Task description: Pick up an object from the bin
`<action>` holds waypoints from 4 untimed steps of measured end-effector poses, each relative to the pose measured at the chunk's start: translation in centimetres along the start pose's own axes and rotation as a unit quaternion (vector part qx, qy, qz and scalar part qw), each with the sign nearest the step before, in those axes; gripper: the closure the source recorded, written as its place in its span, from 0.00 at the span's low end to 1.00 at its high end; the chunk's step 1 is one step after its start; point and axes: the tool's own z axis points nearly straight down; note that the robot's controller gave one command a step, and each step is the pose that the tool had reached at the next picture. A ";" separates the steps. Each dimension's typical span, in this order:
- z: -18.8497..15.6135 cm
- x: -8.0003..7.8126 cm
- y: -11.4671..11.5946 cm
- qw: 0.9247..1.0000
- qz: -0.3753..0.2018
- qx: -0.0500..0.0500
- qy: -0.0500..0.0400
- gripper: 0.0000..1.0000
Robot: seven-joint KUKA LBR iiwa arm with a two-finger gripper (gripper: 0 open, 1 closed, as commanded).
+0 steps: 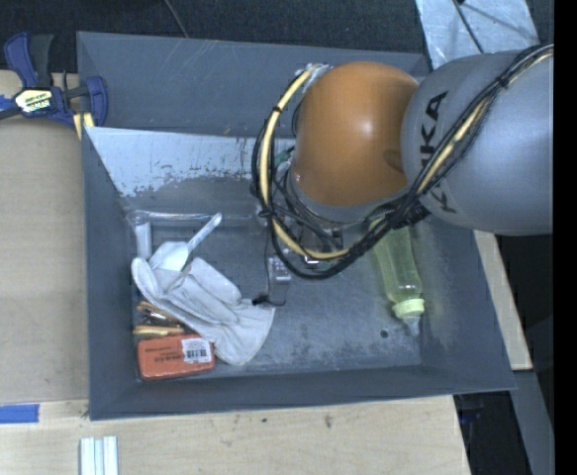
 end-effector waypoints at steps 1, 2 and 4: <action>4.1 -4.6 1.4 1.000 0.013 -0.001 -0.004 0.00; 7.0 -6.3 4.1 0.998 -0.058 0.000 0.000 0.00; 10.6 -6.7 6.7 1.000 0.007 0.000 -0.001 0.00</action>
Offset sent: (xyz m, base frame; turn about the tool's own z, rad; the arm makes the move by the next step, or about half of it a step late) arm 0.0692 0.0577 -0.0825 -0.1929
